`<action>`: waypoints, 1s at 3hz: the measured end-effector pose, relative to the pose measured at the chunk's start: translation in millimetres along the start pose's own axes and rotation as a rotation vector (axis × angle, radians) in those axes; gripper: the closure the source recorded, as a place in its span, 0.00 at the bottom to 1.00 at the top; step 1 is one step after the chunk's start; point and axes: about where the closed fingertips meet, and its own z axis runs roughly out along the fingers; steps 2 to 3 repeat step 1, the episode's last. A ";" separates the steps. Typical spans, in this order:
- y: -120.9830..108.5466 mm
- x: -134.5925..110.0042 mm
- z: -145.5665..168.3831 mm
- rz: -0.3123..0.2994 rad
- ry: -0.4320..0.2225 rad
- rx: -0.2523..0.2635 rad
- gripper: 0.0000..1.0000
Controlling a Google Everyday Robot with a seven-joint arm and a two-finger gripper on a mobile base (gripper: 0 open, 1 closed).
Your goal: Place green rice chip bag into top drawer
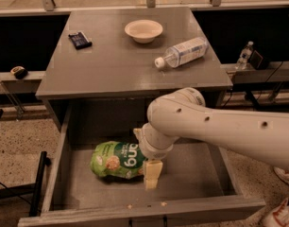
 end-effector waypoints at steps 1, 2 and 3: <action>15.2 8.9 -37.7 -0.007 -0.011 0.104 0.00; 15.2 8.9 -37.7 -0.007 -0.011 0.104 0.00; 15.2 8.9 -37.7 -0.007 -0.011 0.104 0.00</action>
Offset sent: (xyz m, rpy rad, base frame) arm 0.0000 0.0000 0.0000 0.0000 0.0000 0.0000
